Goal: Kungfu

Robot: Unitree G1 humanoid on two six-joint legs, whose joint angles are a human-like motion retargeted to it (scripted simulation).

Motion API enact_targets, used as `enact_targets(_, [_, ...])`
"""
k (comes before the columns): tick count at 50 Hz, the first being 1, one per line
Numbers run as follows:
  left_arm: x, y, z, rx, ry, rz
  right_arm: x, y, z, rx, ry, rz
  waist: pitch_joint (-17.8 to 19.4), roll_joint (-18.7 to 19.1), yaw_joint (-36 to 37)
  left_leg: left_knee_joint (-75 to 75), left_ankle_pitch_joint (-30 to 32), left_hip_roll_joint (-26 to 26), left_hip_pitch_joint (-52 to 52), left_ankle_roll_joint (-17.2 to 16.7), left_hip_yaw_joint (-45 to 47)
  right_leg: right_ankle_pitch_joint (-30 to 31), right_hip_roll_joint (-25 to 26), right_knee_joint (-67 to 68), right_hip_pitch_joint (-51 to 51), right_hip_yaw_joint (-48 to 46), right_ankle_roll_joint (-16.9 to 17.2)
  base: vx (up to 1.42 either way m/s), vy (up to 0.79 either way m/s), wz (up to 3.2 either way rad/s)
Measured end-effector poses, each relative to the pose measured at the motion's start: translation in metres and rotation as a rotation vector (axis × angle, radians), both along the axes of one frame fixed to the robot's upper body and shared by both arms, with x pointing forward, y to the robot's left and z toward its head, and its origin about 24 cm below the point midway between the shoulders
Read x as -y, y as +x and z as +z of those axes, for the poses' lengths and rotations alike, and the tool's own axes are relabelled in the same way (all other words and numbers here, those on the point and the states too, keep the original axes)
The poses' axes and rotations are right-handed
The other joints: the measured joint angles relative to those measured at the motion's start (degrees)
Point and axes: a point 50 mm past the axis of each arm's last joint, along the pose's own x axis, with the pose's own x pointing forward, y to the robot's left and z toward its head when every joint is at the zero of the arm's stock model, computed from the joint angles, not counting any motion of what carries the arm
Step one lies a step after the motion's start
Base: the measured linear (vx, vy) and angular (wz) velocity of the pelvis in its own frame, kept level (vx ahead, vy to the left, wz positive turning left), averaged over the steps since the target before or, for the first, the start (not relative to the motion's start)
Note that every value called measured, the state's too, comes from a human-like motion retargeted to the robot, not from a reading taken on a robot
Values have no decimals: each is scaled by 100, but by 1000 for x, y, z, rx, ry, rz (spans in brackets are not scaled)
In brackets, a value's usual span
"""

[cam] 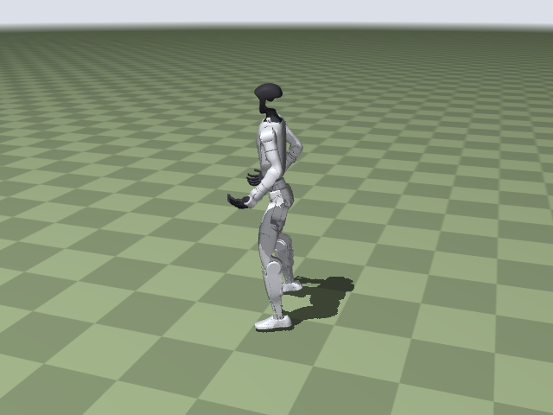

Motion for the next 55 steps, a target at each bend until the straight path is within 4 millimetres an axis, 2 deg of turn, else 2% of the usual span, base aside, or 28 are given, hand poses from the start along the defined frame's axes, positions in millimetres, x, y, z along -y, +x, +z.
enact_targets(2, [12, -14, -5, -34, -145, 82, -15, -5, -8, 5, 141, 3, -161, 59, -48, -68, 0, -7, -57, 87, 7, -971, 589, 513, -234, 669, -48, 26, 36, 17])
enact_targets(7, [48, -40, -13, -78, -451, 309, -52, -18, -15, 46, 420, -3, -298, 44, -39, -272, 34, -29, 7, 203, 38, -2819, 2249, 1271, -500, 1585, -605, 16, 19, -7])
enact_targets(10, [63, -51, -17, -97, -515, 368, -59, -21, -15, 67, 489, -30, -295, -116, 10, -436, 3, -239, 206, 284, 168, -3369, 3096, 1107, -425, 2052, -626, 9, 13, -28])
enact_targets(12, [64, -55, -18, -101, -491, 367, -57, -21, -15, 61, 476, -6, -256, -254, -38, -483, -21, -438, 335, 287, 245, -3342, 3329, 714, -314, 2057, -589, 6, 12, 3])
enact_targets(15, [54, -56, -19, -104, -430, 364, -48, -19, -16, 38, 417, 51, -279, -411, -130, -493, -77, -686, 414, 257, 258, -2630, 3198, 226, -99, 1721, -1306, 6, 9, 11])
enact_targets(18, [44, -50, -17, -101, -399, 330, -36, -17, -18, 8, 344, 146, -307, -313, -225, -490, -27, -858, 356, 330, -92, -2848, 3381, 315, -231, 2471, -944, 8, 10, 44])
enact_targets(20, [42, -43, -17, -100, -378, 301, -23, -15, -19, -11, 277, 214, -204, -212, -141, -525, 8, -815, 463, 307, -130, -2775, 3143, 165, -80, 2019, -890, 0, 18, 19])
enact_targets(22, [36, -34, -16, -95, -338, 274, -6, -9, -19, -39, 174, 302, -59, -152, -29, -628, 37, -871, 658, 372, 7, -2680, 3019, -16, 196, 1470, -1009, -3, 21, -26])
enact_targets(23, [31, -31, -15, -91, -307, 258, 3, -6, -19, -58, 107, 352, -3, -126, 8, -684, 42, -899, 757, 400, 70, -2633, 3033, -97, 290, 1516, -1022, -2, 15, -34])
enact_targets(26, [7, -26, -13, -75, -157, 184, 28, 6, -23, -142, -159, 500, 33, -40, 55, -670, 47, -885, 759, 352, 103, -2562, 3008, -160, 338, 1727, -911, 1, 10, -26])
enact_targets(30, [-28, -20, -20, -123, 142, 41, 60, 24, -23, -240, -615, 671, 133, 91, 71, -679, 55, -896, 795, 356, 174, -2478, 2950, -90, 304, 1583, -863, -6, 13, -3])
enact_targets(34, [-41, -14, -43, -271, 486, -92, 75, 31, -34, -386, -1022, 862, 444, 234, 226, -699, 60, -880, 1018, 360, 239, -2427, 2962, -86, 513, 1585, -815, -11, 17, -15])
enact_targets(36, [-42, -12, -52, -336, 655, -186, 72, 24, -46, -477, -1114, 946, 530, 259, 250, -671, 62, -895, 1062, 358, 188, -2409, 2938, -91, 582, 1516, -804, -3, 12, 10])
enact_targets(38, [-42, -16, -59, -386, 803, -318, 62, 12, -61, -566, -1093, 1010, 554, 247, 280, -682, 57, -903, 1101, 383, 190, -2405, 2942, -100, 613, 1494, -819, 0, 3, 6])
enact_targets(41, [-37, -36, -72, -468, 1004, -525, 36, -9, -79, -656, -891, 1060, 488, 178, 356, -713, 46, -906, 1100, 403, 262, -2384, 2964, -117, 596, 1525, -827, 7, 3, -7])
enact_targets(43, [-28, -54, -81, -515, 1090, -583, 17, -22, -87, -692, -744, 1061, 446, 67, 402, -734, 40, -969, 1087, 414, 415, -2358, 3117, -213, 656, 1562, -1015, 4, 2, -64])
enact_targets(45, [-17, -71, -87, -560, 1115, -569, -2, -29, -91, -707, -653, 1043, 458, -96, 863, -823, -7, -909, 1158, 395, 1035, -2295, 3368, -281, 743, 2074, -1156, 0, 1, -202])
enact_targets(48, [4, -90, -94, -590, 1065, -542, -14, -32, -93, -736, -684, 973, 526, -132, 1080, -940, -56, -880, 1287, 414, 1300, -2253, 3481, -351, 865, 2311, -1105, -4, -1, -115])
enact_targets(50, [14, -100, -96, -624, 1047, -522, -16, -30, -92, -750, -740, 899, 536, -1, 968, -1166, -125, -1077, 1439, 673, 1214, -2265, 3532, -362, 857, 2161, -942, -8, -8, -11])
enact_targets(51, [15, -105, -97, -662, 1063, -470, -16, -30, -92, -752, -747, 871, 548, 12, 937, -1197, -133, -1075, 1446, 694, 1213, -2293, 3486, -364, 864, 2111, -821, -11, -7, -13])
enact_targets(52, [16, -108, -98, -686, 1065, -418, -17, -29, -91, -750, -751, 853, 563, 10, 934, -1207, -132, -1042, 1433, 689, 1250, -2329, 3438, -362, 867, 2096, -699, -13, -6, -61])
enact_targets(55, [17, -100, -97, -668, 985, -287, -14, -27, -90, -724, -738, 883, 622, -137, 1106, -1097, -90, -744, 1300, 434, 1624, -2511, 3301, -327, 824, 2319, -306, -17, -6, -101])
